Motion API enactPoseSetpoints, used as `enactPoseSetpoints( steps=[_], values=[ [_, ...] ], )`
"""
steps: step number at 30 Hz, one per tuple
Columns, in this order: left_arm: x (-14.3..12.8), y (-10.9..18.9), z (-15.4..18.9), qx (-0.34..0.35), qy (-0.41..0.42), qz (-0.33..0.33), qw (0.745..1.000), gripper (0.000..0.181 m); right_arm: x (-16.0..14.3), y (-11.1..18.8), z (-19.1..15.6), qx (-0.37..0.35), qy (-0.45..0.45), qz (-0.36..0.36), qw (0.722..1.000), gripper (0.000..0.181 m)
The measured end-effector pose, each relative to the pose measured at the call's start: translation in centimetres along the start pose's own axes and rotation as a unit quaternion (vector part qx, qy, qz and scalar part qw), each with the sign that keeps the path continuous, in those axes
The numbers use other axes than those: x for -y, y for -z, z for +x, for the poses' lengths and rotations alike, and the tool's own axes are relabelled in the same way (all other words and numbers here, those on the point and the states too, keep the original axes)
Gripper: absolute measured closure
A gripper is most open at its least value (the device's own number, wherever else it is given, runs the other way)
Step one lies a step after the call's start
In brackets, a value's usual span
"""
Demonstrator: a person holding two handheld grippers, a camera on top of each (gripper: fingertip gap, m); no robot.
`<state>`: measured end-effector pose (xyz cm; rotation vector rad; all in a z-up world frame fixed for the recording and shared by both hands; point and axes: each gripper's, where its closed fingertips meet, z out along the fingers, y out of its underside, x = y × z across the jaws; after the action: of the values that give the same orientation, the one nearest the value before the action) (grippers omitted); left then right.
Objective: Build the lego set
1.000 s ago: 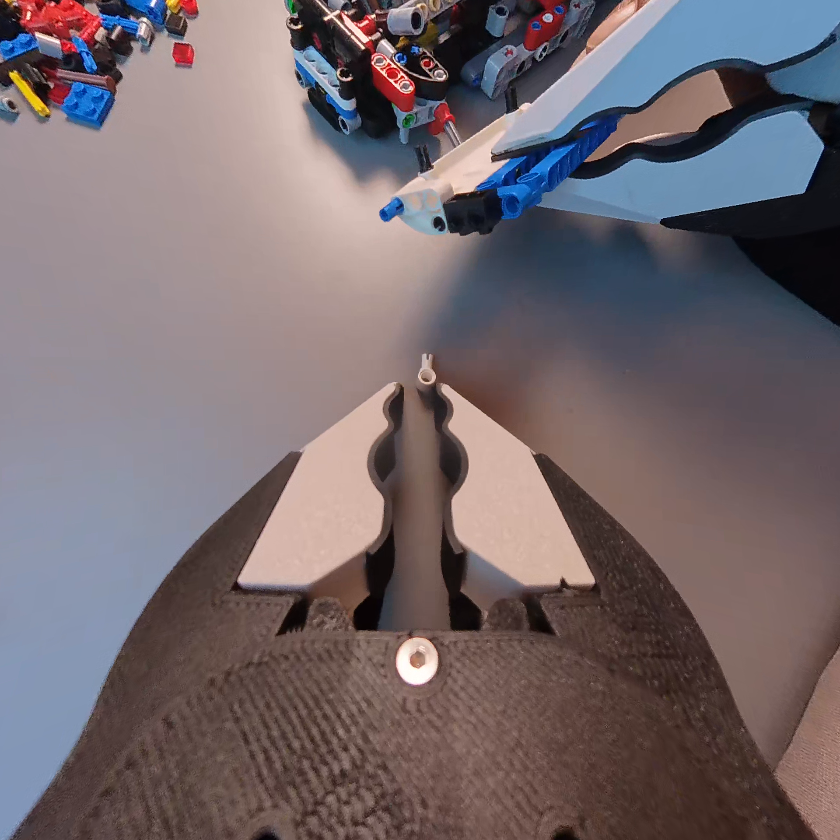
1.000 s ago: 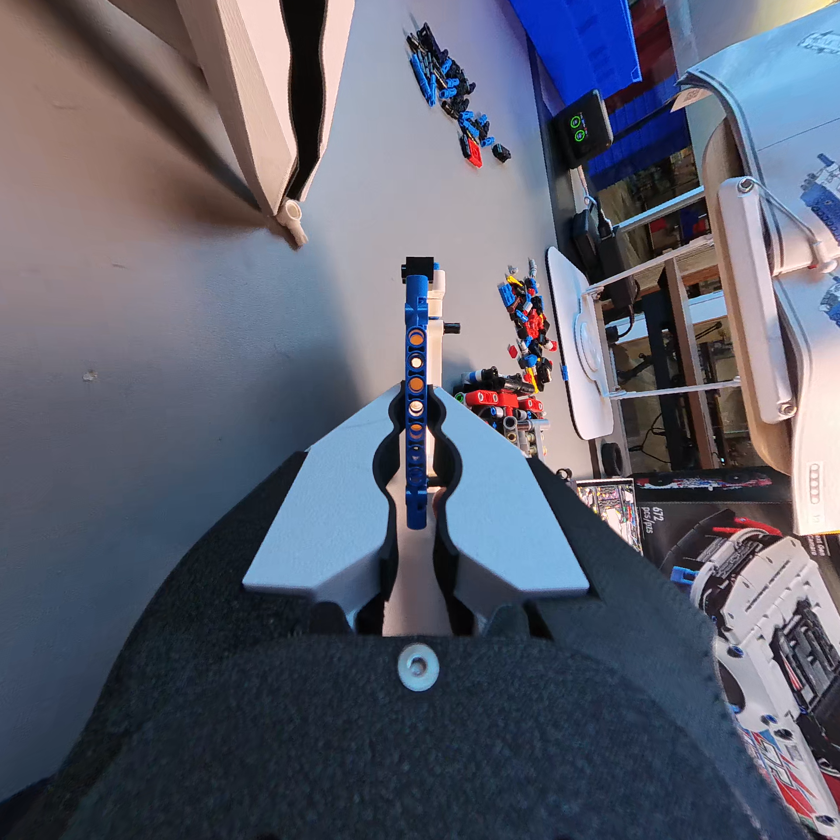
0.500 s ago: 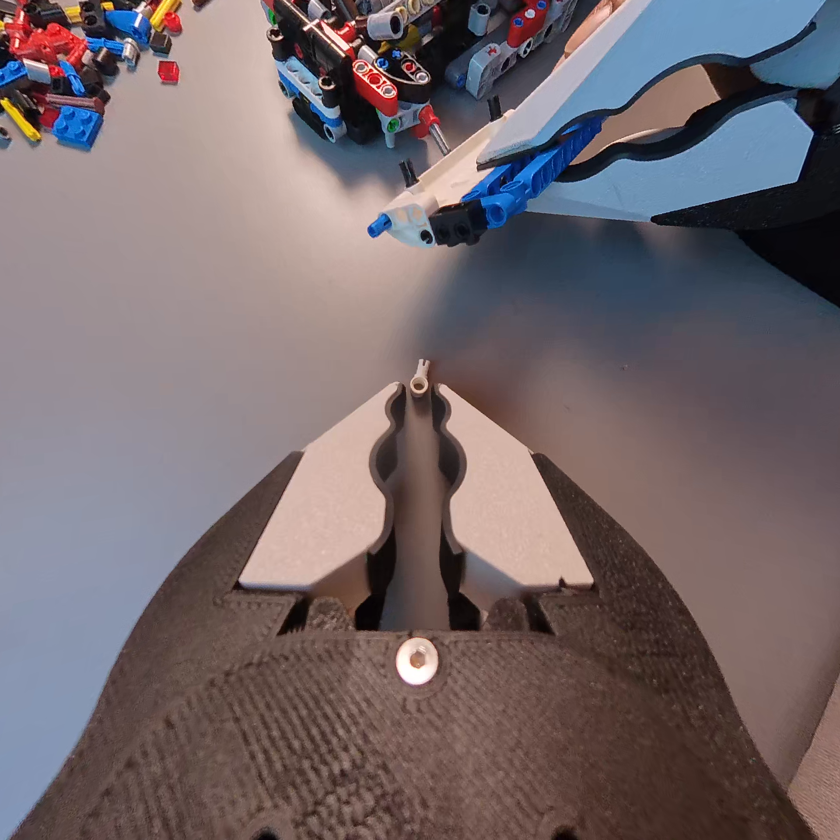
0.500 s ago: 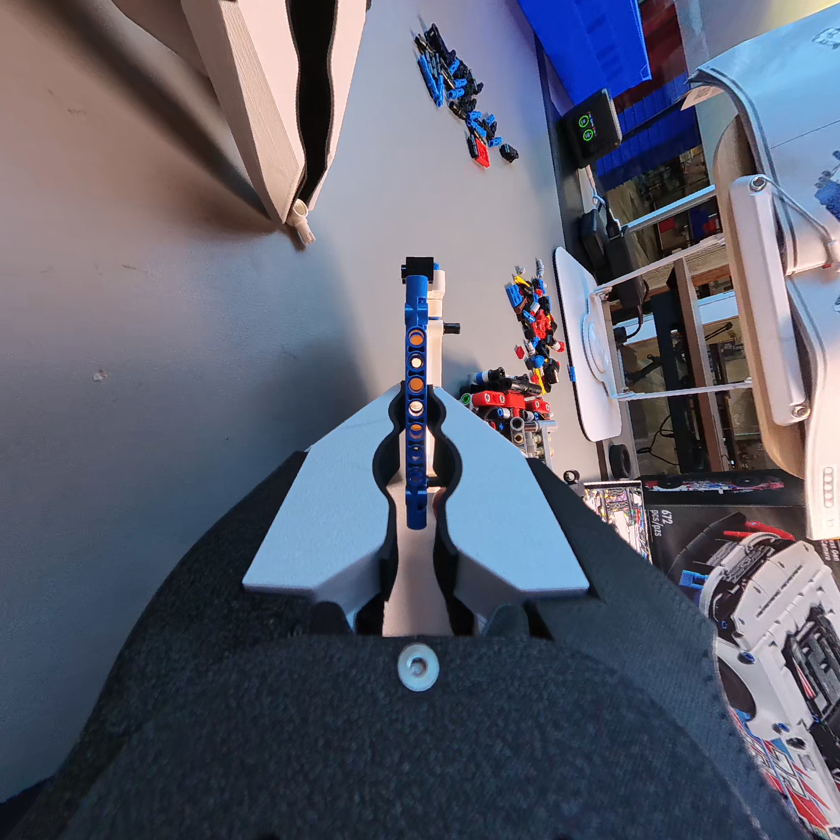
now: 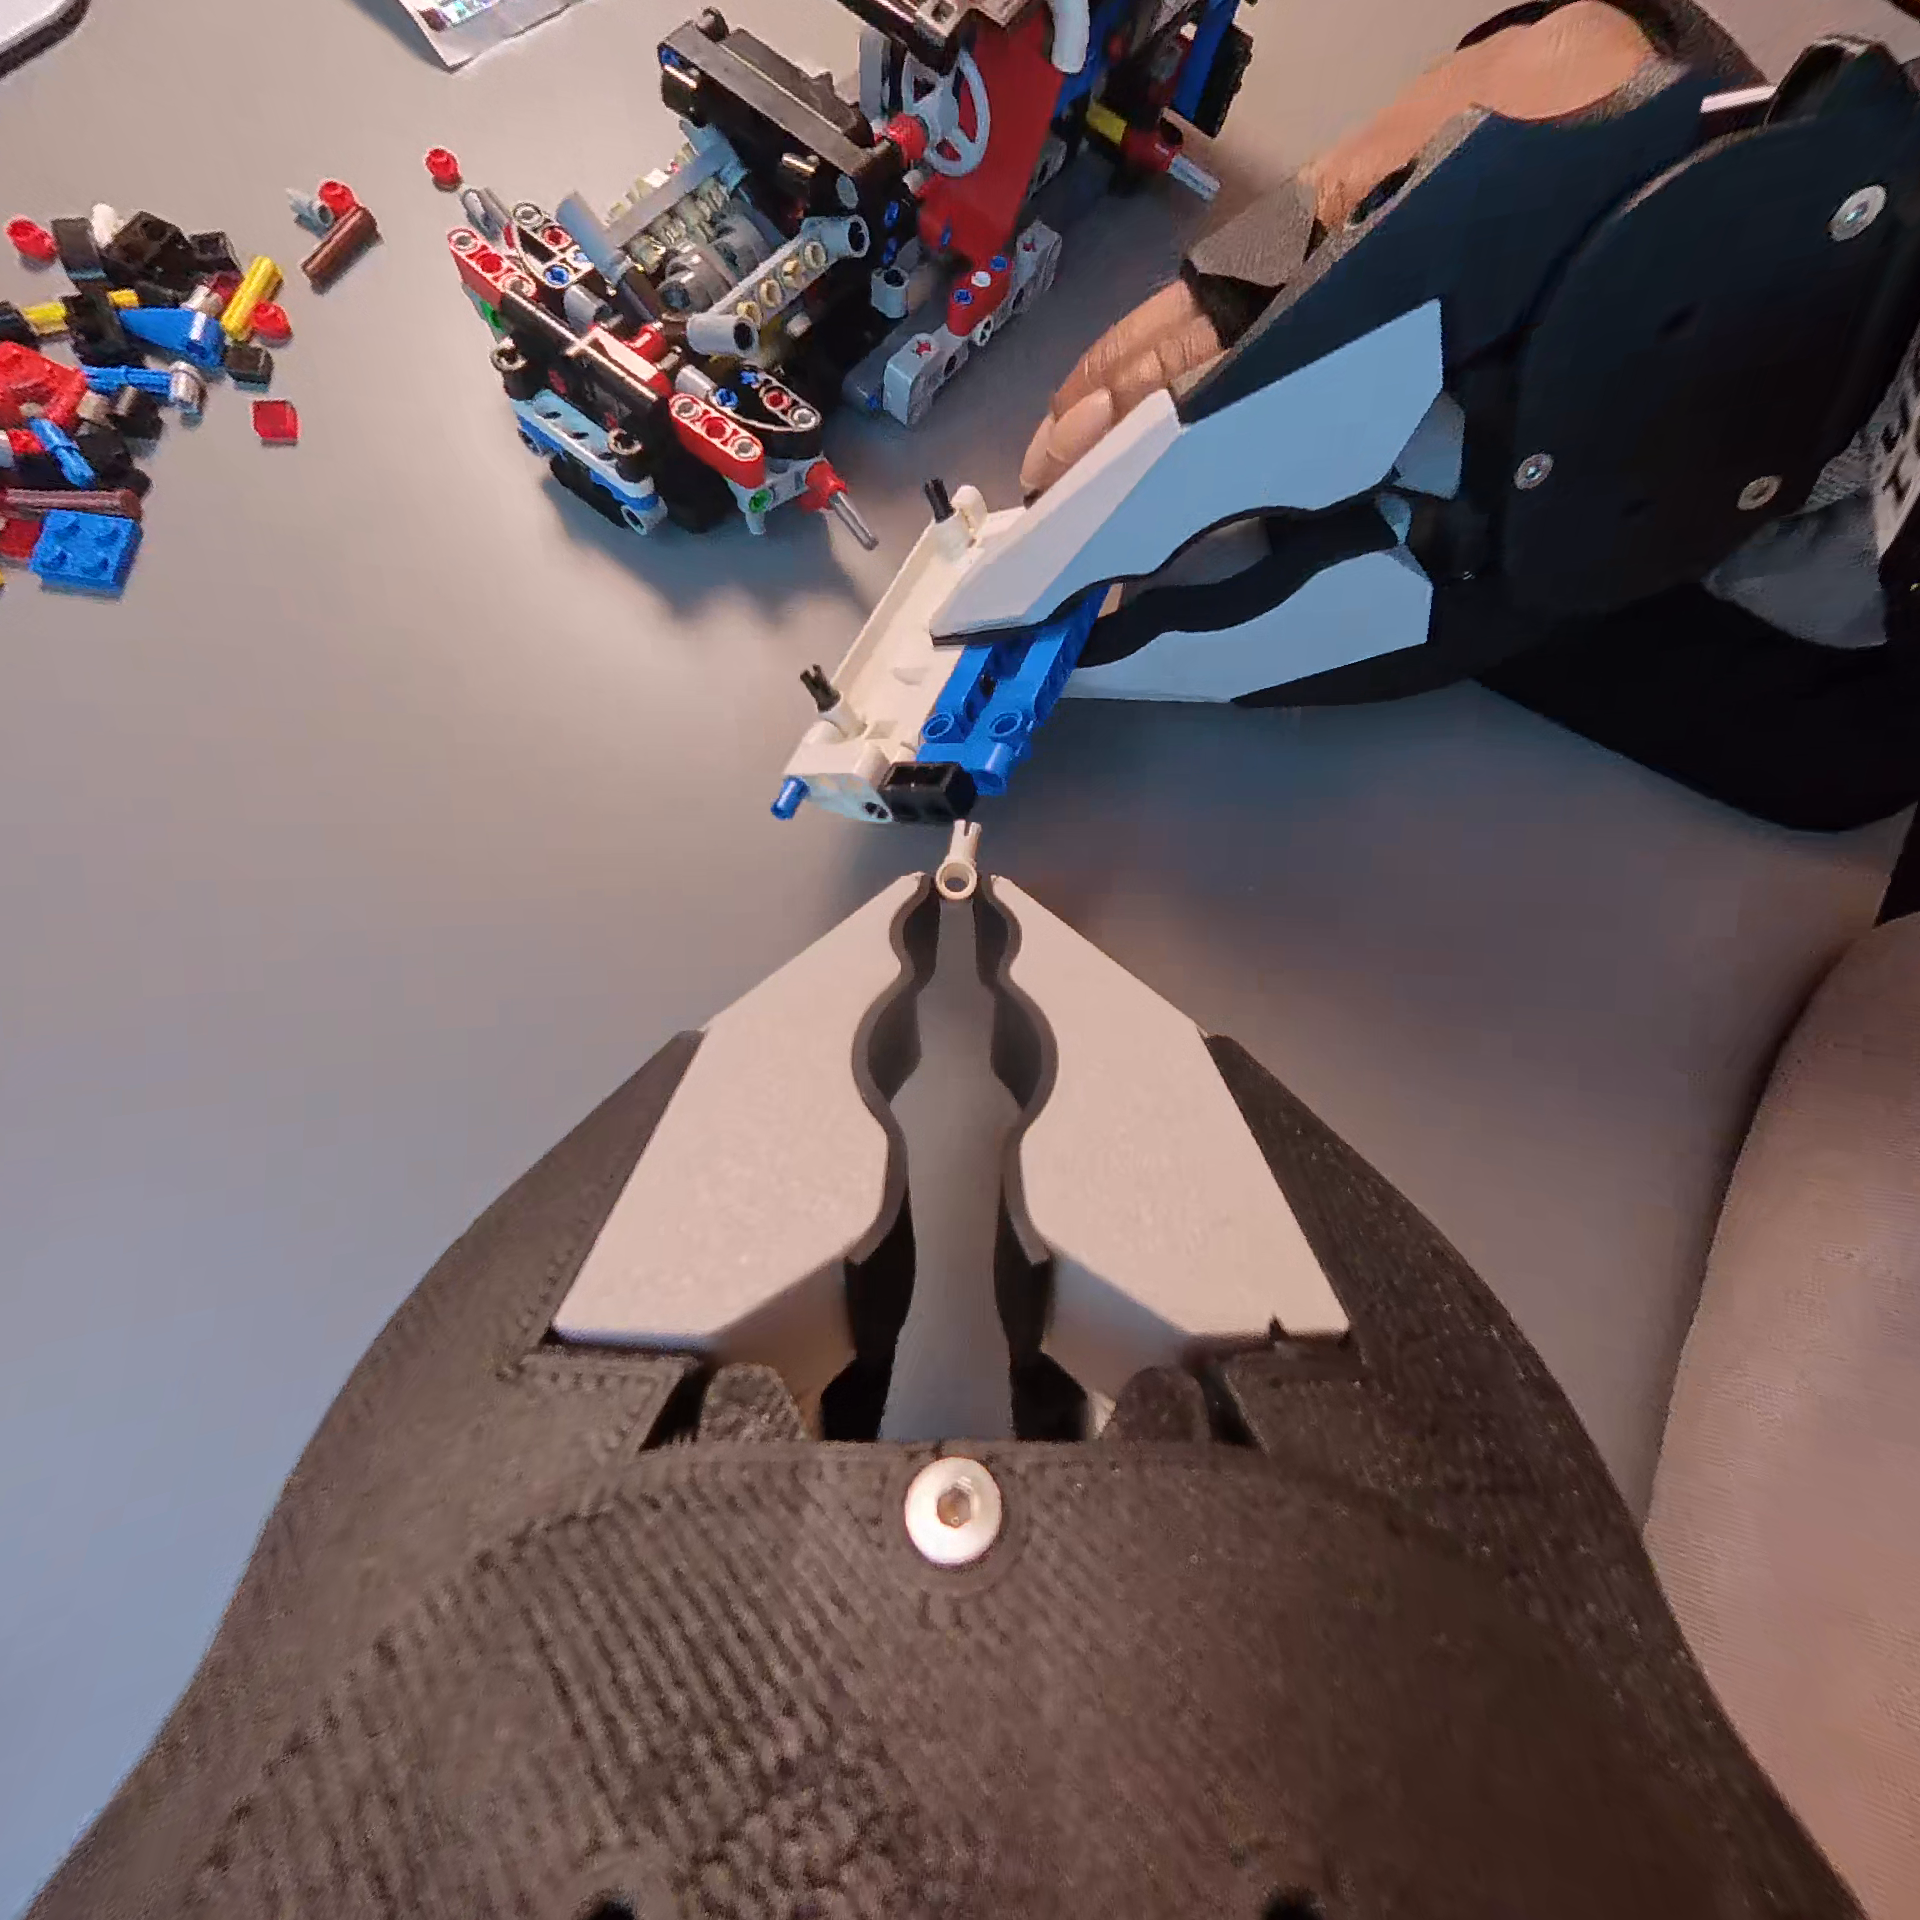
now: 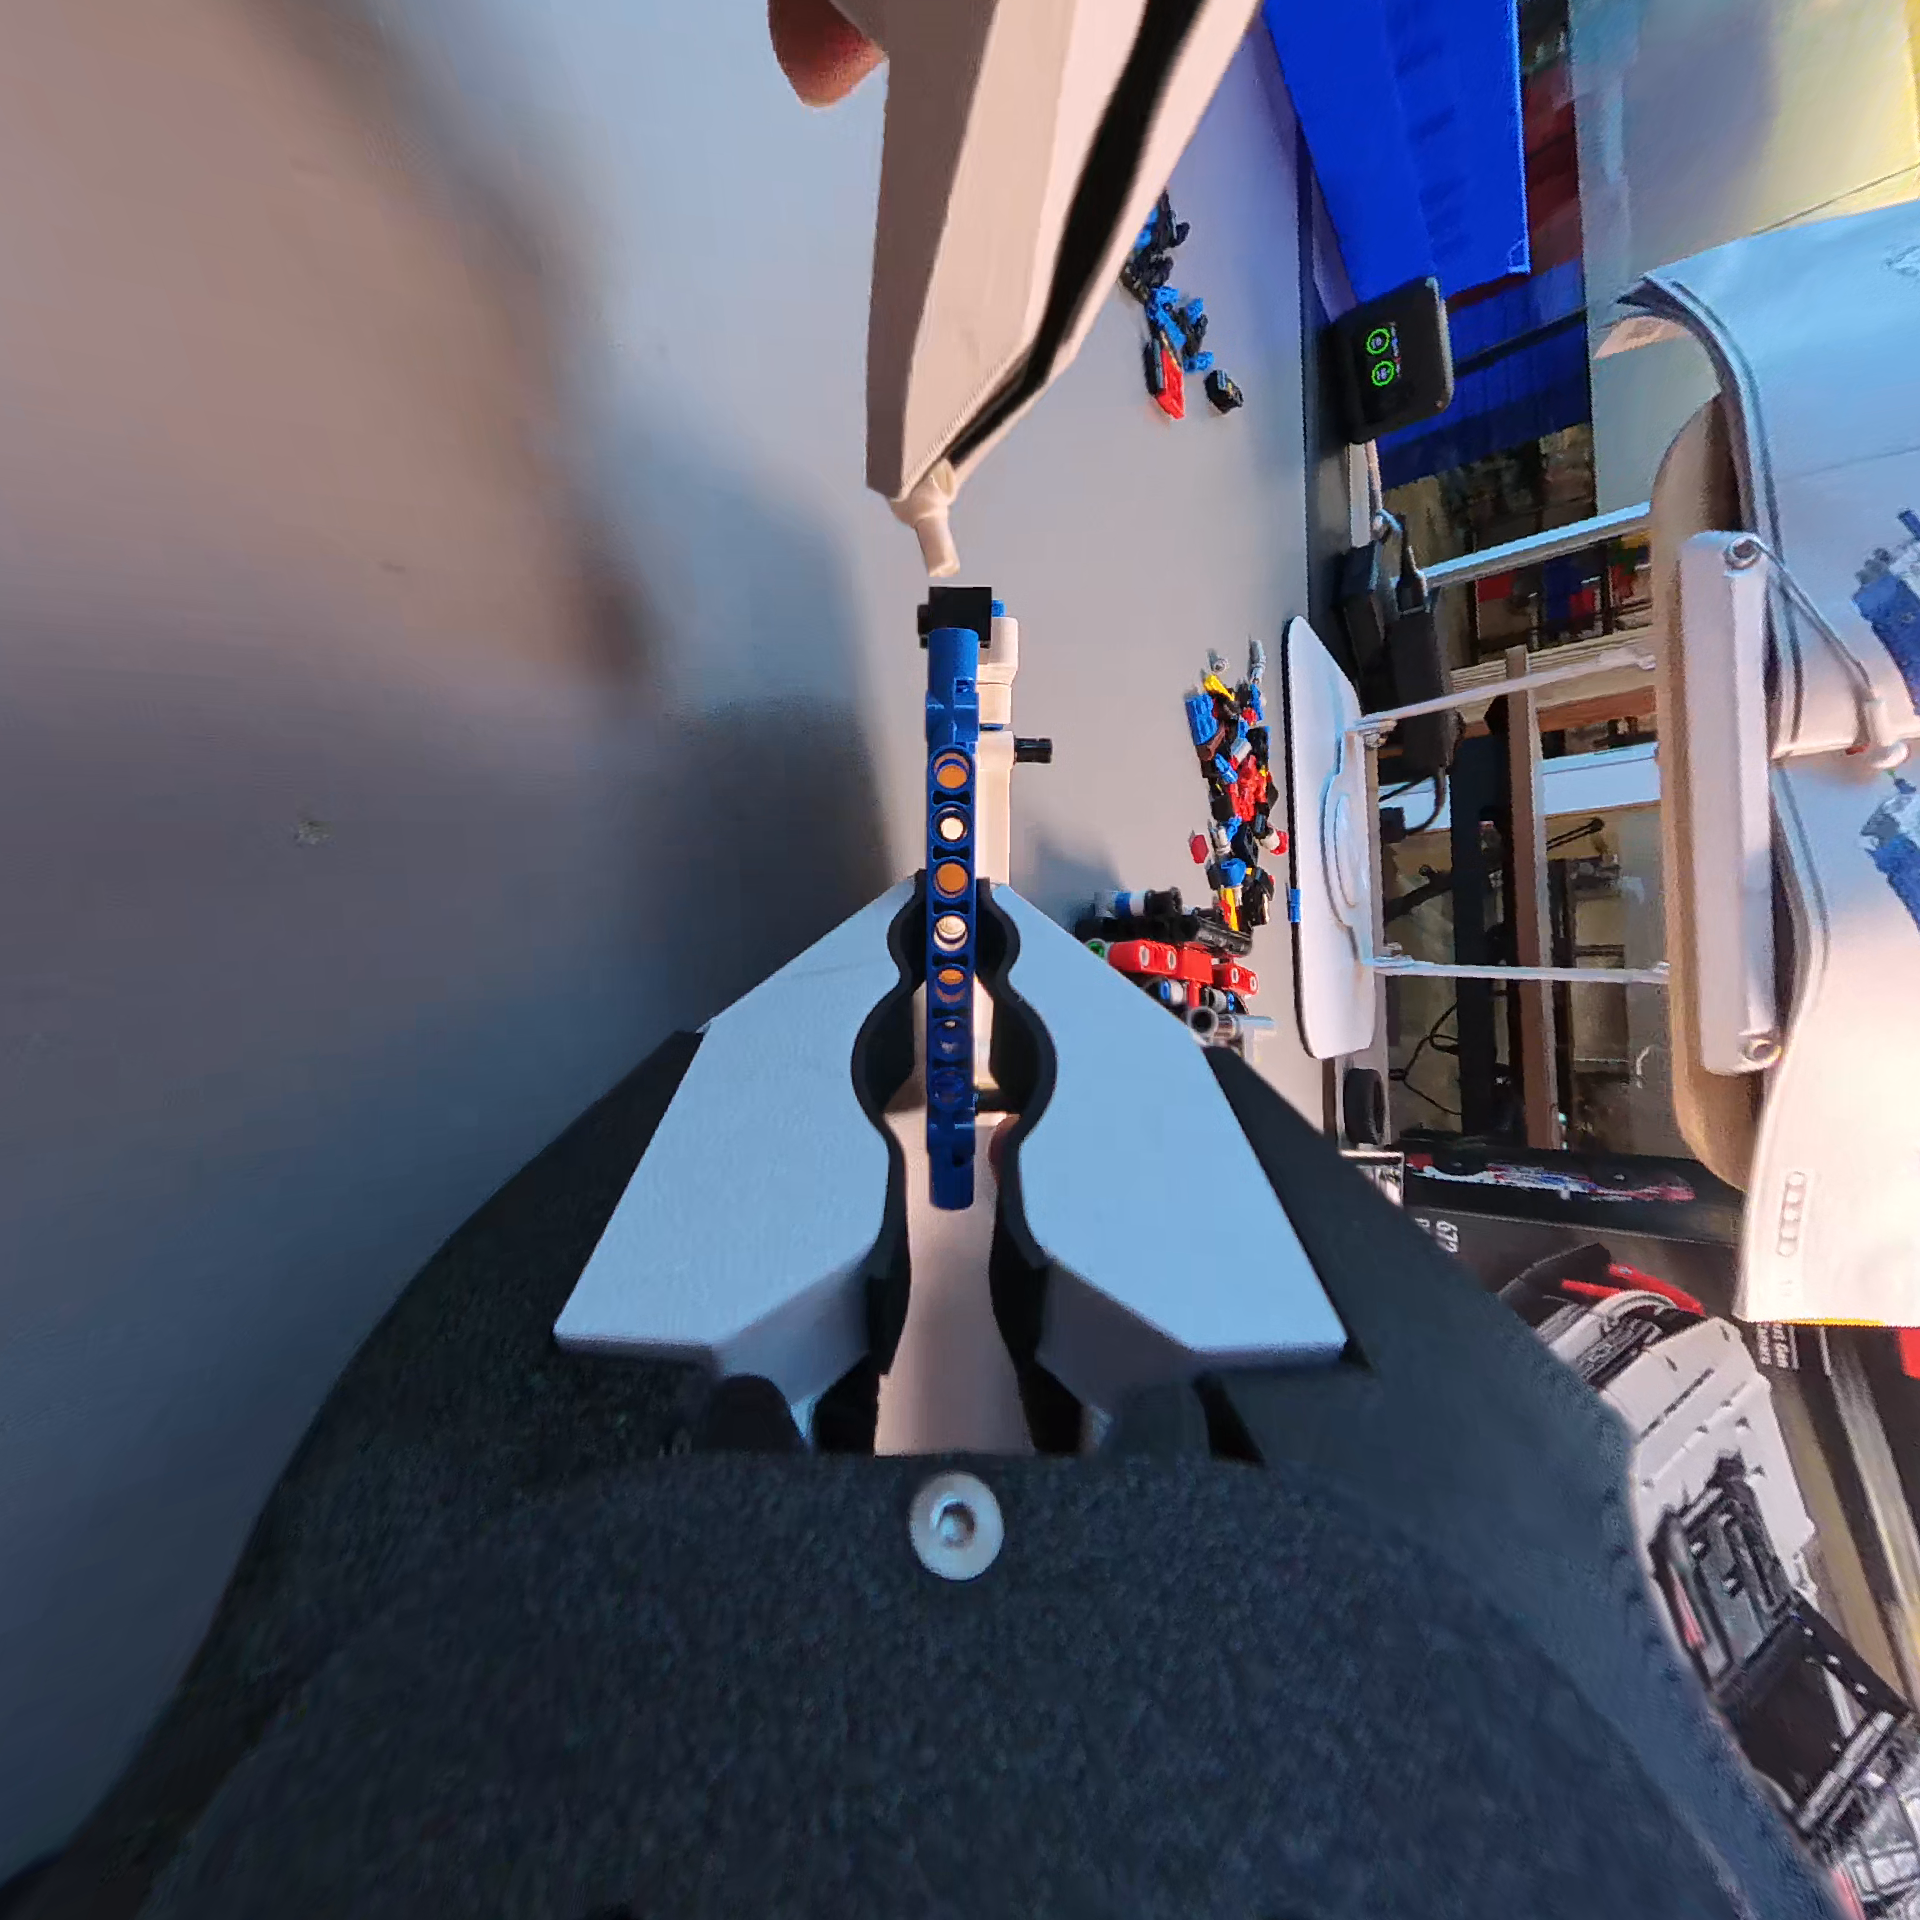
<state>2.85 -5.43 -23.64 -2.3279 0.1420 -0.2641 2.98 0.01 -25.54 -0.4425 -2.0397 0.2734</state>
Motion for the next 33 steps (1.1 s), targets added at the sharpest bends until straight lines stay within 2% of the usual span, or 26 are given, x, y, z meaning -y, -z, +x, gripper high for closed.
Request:
enactPoseSetpoints(
  steps=[1, 16, 22, 28, 33],
  values=[
    [0.0, -0.1, 0.3, -0.011, 0.004, -0.003, 1.0, 0.176, 0.1, -0.1, -0.1, 0.0, 0.005, 0.0, 1.0, 0.176],
    [-0.4, -0.6, 0.2, -0.041, 0.045, 0.003, 0.998, 0.177, 0.4, -0.5, -0.7, -0.009, 0.052, -0.016, 0.998, 0.176],
    [-0.9, -0.9, 0.3, 0.049, -0.132, -0.012, 0.99, 0.176, 0.3, -0.5, -1.1, 0.004, 0.048, -0.019, 0.999, 0.176],
    [-0.9, -0.9, 0.2, 0.14, -0.274, -0.007, 0.951, 0.176, 0.3, -0.4, -1.2, 0.014, 0.037, -0.029, 0.999, 0.176],
    [-0.5, -0.7, 0.1, 0.175, -0.308, 0.027, 0.935, 0.176, 0.3, -0.4, -1.2, 0.021, 0.028, -0.045, 0.998, 0.176]
  ],
)
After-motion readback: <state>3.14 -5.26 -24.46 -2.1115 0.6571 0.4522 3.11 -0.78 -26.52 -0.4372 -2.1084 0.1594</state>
